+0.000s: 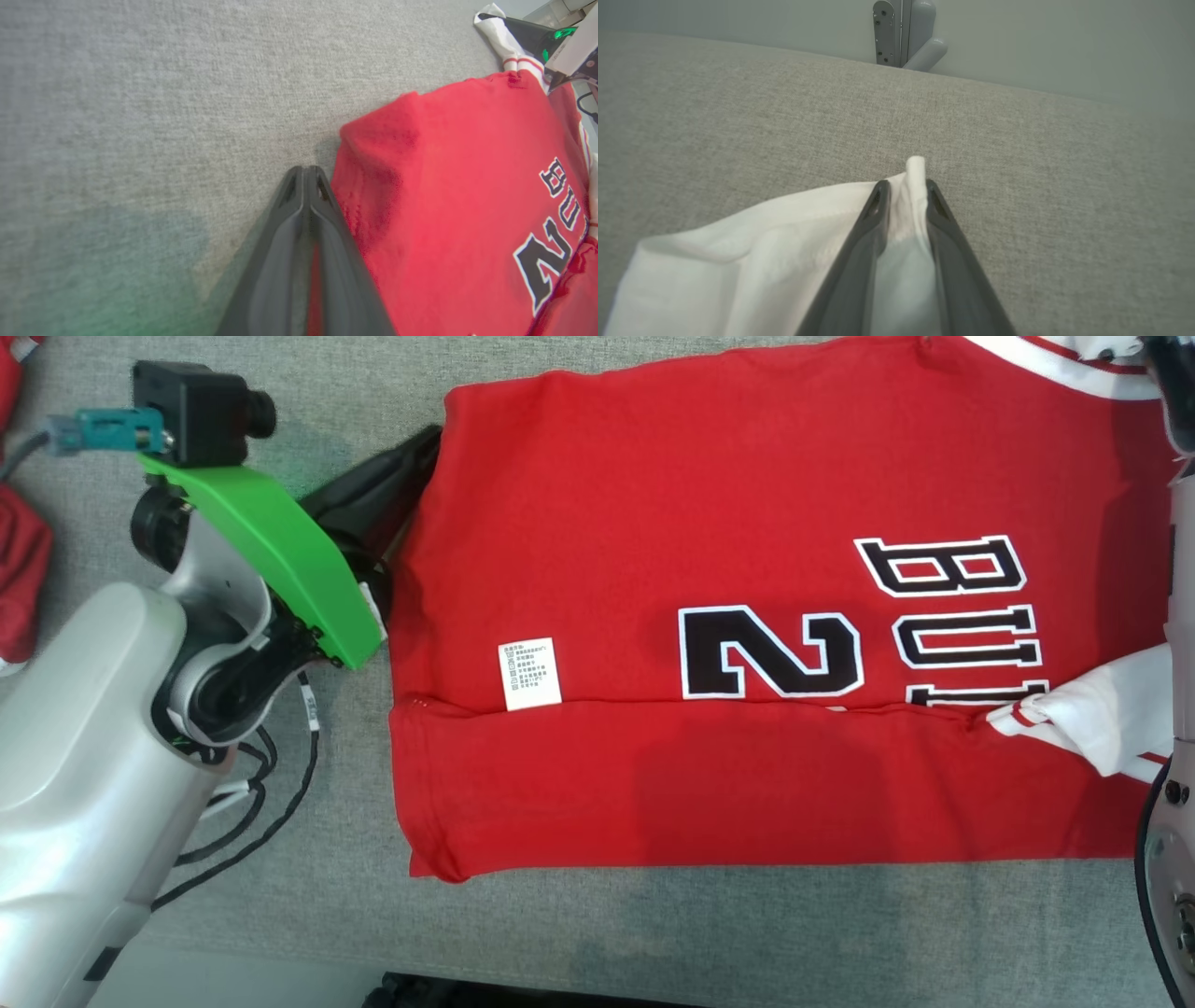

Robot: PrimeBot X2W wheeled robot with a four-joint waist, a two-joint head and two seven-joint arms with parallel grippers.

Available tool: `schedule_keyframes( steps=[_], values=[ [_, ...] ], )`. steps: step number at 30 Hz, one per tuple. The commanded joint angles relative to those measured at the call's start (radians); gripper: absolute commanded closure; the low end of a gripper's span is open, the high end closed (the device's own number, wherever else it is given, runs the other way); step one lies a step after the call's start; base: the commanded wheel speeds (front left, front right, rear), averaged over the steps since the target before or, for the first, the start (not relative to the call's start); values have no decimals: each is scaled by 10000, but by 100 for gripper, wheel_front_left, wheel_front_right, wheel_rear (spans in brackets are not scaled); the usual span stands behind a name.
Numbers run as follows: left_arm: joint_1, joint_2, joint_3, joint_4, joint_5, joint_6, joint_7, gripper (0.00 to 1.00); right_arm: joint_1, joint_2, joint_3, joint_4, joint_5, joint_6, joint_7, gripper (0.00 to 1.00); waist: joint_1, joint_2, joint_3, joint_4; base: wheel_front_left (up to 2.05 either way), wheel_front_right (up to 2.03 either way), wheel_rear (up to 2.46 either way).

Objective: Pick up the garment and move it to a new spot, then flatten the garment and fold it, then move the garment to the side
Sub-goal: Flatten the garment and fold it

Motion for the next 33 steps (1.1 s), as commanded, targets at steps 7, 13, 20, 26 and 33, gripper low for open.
schedule_keyframes(
  steps=[7,13,20,26,33],
  values=[
    [230,151,-700,81,-404,19,-738,100,714,-93,51,50,471,-10,-663,100,0,0,-446,-46,0,0,0],
    [219,355,-615,61,-861,18,-1394,100,1003,-152,208,-286,860,-10,-1372,100,0,0,-988,-191,0,0,0],
    [412,512,-707,107,-1206,18,-1719,100,1560,-328,427,-613,1253,-10,-1505,100,0,0,-1483,-350,0,0,0],
    [452,571,-808,163,-1304,17,-1852,100,1871,-444,421,-787,1365,-10,-1382,100,0,0,-1604,-415,0,0,0],
    [270,471,-815,409,-1131,88,-2136,100,1911,-468,236,-975,1010,-10,-1672,0,0,0,-1502,-400,0,0,0]
  ],
)
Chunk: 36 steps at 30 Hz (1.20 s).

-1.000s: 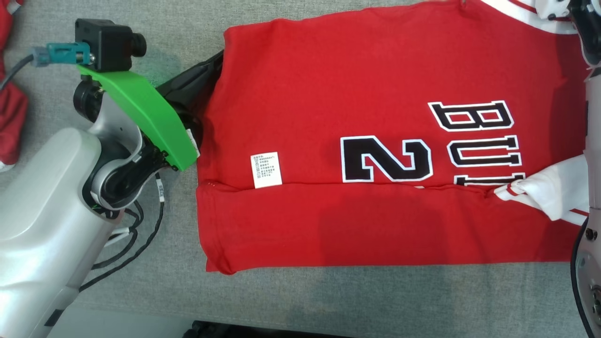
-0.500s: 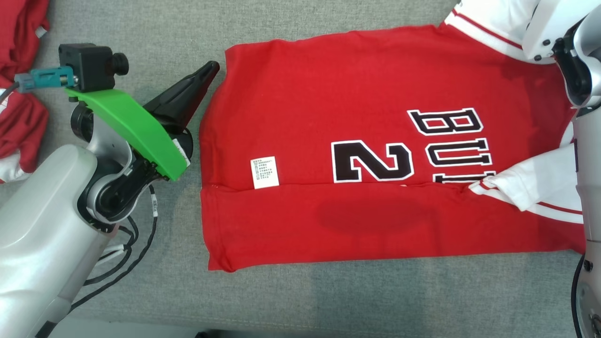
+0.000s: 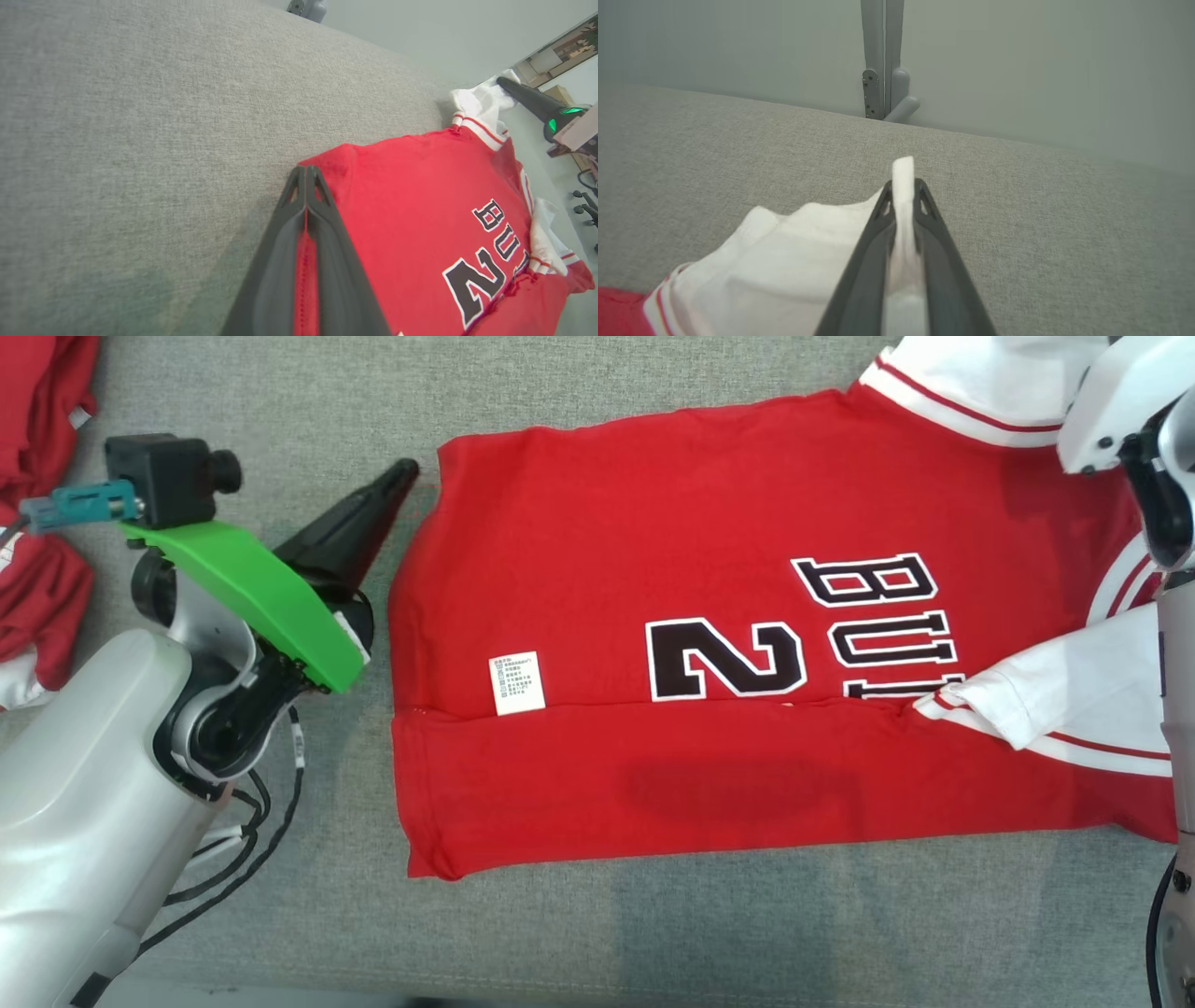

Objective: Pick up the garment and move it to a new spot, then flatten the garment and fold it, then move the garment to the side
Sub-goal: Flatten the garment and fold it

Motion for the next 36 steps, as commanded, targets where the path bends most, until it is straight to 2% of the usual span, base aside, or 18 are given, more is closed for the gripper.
schedule_keyframes(
  steps=[1,2,3,8,12,26,31,36],
  values=[
    [-79,-78,100,171,77,124,-190,78,-7,52,-189,-100,-256,-18,-337,0,0,-1,41,2,0,0,0],
    [-130,-80,112,250,221,181,-320,50,-45,139,-273,-98,-396,-16,-488,0,0,-1,49,-7,0,0,0],
    [-180,-66,121,354,401,259,-477,0,-63,234,-347,-89,-494,-16,-658,0,0,-1,46,-19,0,0,0],
    [-25,-164,97,729,859,494,-1117,0,54,513,-521,37,-855,-18,-1214,0,0,-1,-216,-110,0,0,0],
    [462,-165,91,964,1146,676,-1767,0,581,659,-303,-41,-910,-16,-1619,0,0,-1,-893,-280,0,0,0],
    [2841,260,-170,997,2516,2110,-3323,0,3680,840,193,-814,-602,-16,-2746,0,0,-1,-3318,-759,0,0,0],
    [3840,156,215,771,3090,2439,-3467,0,4844,1078,-1,-948,-722,-16,-3644,0,0,-1,-3952,-817,0,0,0],
    [5193,-162,1284,130,4037,2565,-3452,0,6012,1418,-223,-1172,-1056,-18,-4689,0,0,-1,-4463,-796,0,0,0]
  ],
)
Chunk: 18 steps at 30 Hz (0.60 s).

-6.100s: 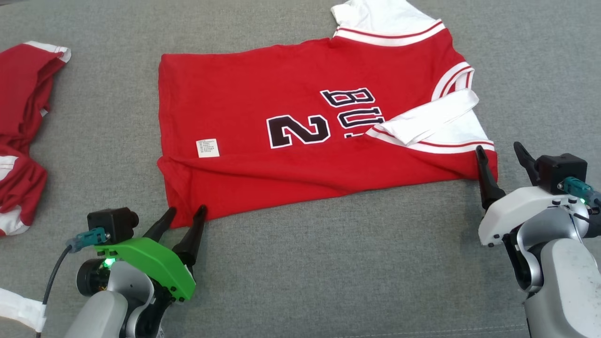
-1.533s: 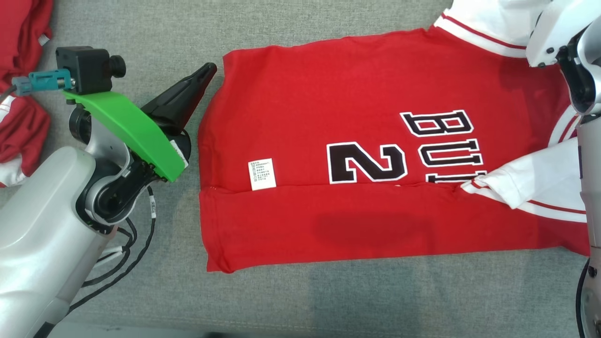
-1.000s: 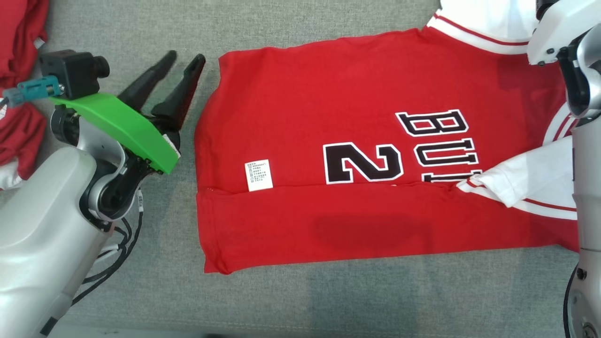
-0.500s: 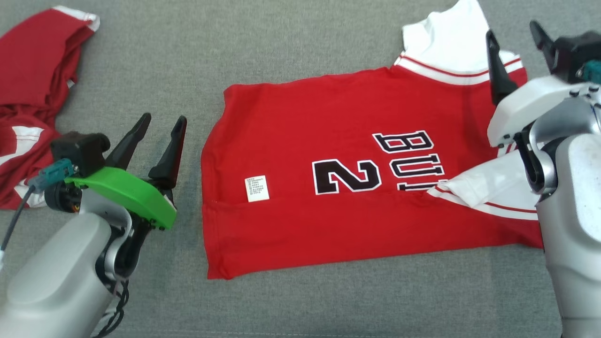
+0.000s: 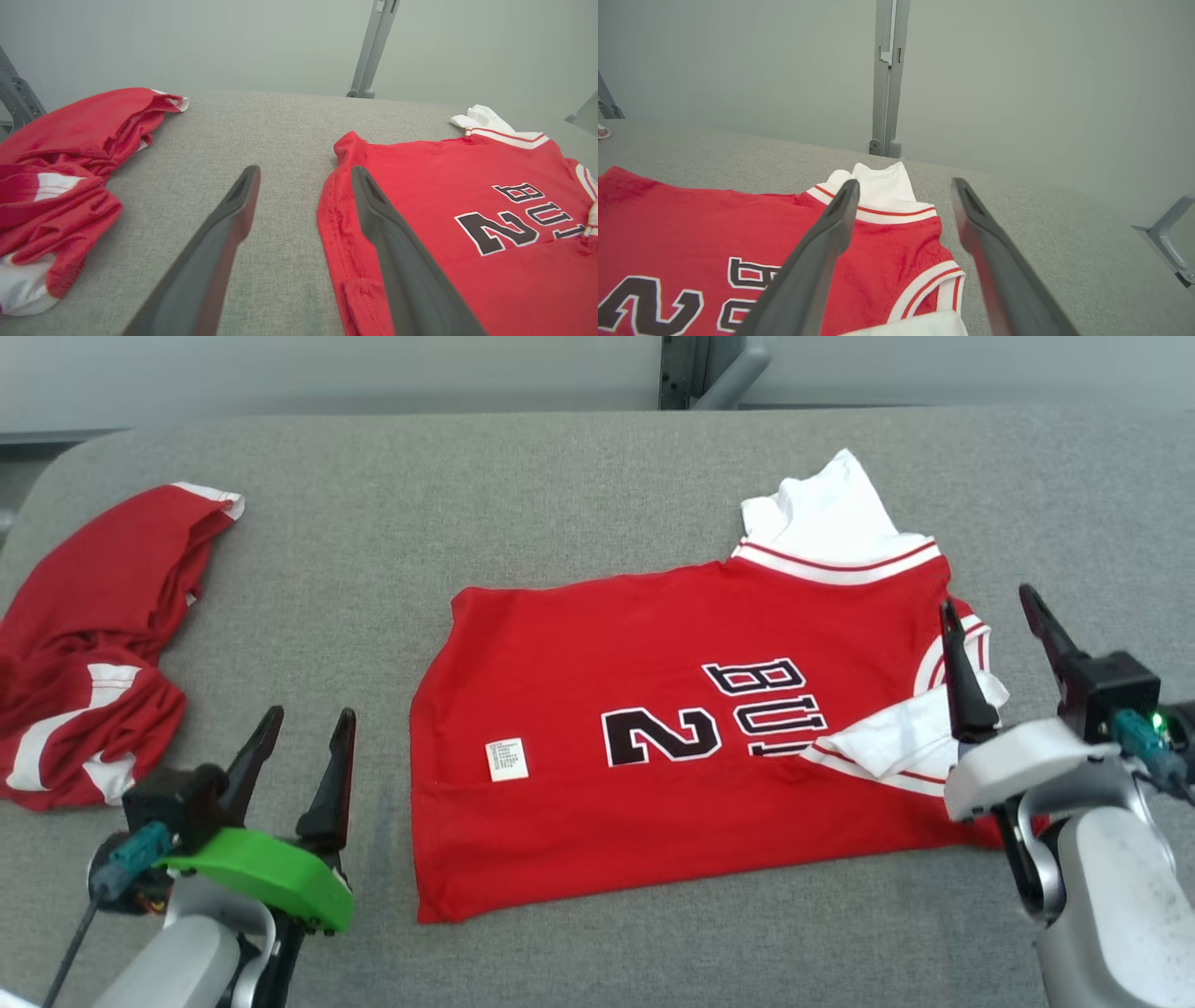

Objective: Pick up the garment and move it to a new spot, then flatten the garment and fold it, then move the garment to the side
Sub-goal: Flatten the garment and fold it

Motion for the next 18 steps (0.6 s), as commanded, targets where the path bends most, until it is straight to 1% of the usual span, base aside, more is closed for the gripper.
schedule_keyframes(
  steps=[1,3,5,8,14,15,18],
  values=[
    [742,-239,464,-205,392,-31,-29,0,575,258,-172,-97,-39,-16,-386,0,1,0,-633,-74,0,0,0],
    [1323,-370,869,-314,761,-77,-30,0,1028,426,-232,-194,-114,-18,-641,0,1,0,-806,-87,0,0,0],
    [1811,-623,1302,-443,1025,-133,-31,0,1431,585,-336,-326,-118,-18,-838,0,1,0,-911,-113,0,0,0],
    [2342,-865,1793,-516,1438,-320,-32,0,1817,756,-319,-474,-108,-16,-929,0,1,0,-962,-191,0,0,0],
    [2528,-1254,2390,-497,1844,-791,-33,0,1928,870,-329,-610,-126,-16,-772,0,1,0,-892,-327,0,0,0],
    [2528,-1254,2390,-497,1844,-791,-33,0,1928,870,-329,-610,-126,-16,-772,0,1,0,-892,-327,0,0,0],
    [2463,-1348,2546,-451,1978,-976,-33,0,1807,892,-357,-667,-161,-18,-742,0,1,0,-827,-394,0,0,0]
  ],
)
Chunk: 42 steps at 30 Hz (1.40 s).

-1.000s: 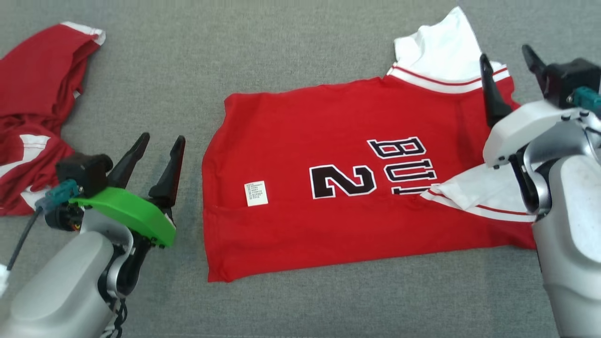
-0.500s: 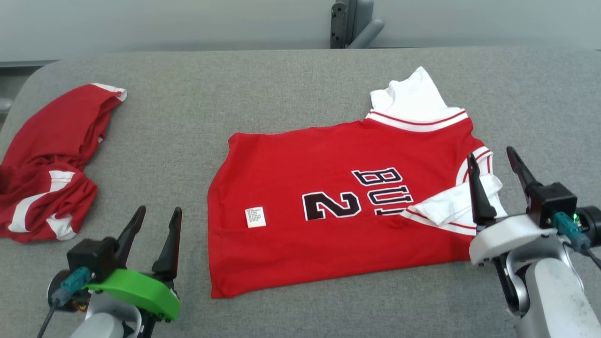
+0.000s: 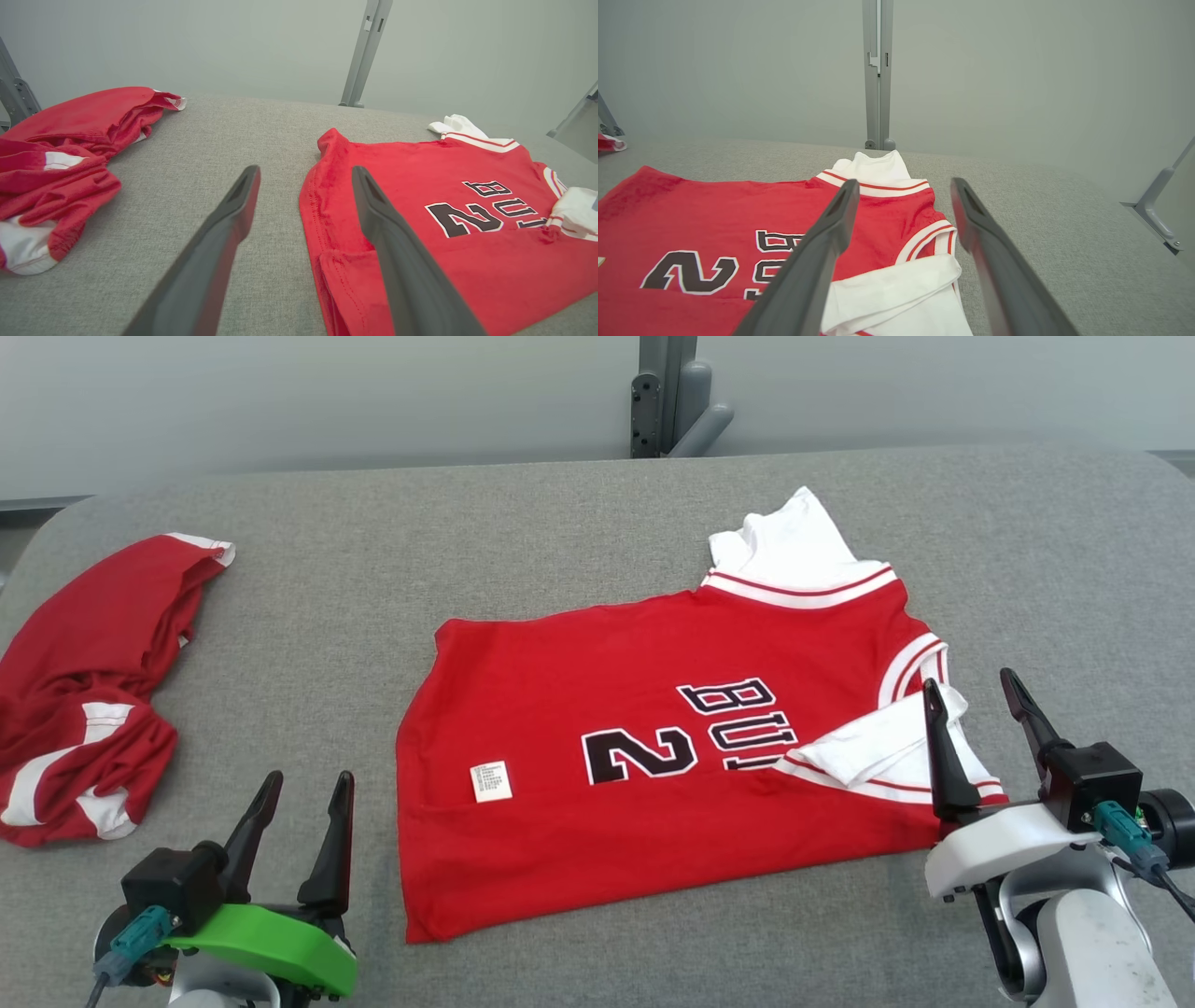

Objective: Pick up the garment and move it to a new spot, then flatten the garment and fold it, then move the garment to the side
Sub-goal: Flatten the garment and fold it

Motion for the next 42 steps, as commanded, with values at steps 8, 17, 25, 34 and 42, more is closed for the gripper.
schedule_keyframes(
  steps=[8,17,25,34,42],
  values=[
    [-779,-162,310,-107,-19,-318,47,0,-726,19,-93,-331,166,-14,360,0,1,0,812,-145,0,0,0],
    [-4016,-396,3,134,-516,-1011,1908,0,-4056,-458,-61,-97,-490,-13,2731,0,1,0,3499,347,0,0,0],
    [-5747,-446,-893,1276,-1086,-1535,3509,0,-6729,-719,-46,1923,-1046,-16,3777,0,1,0,4723,823,0,0,0],
    [-6316,-375,-1637,1920,-1470,-1595,3532,0,-8017,-713,-164,3822,-1603,-16,3505,0,1,0,5058,1068,0,0,0],
    [-6891,-335,-2200,2083,-1832,-1598,3314,0,-8647,-688,-67,4606,-1804,-14,3255,0,1,0,5191,1064,0,0,0]
  ],
)
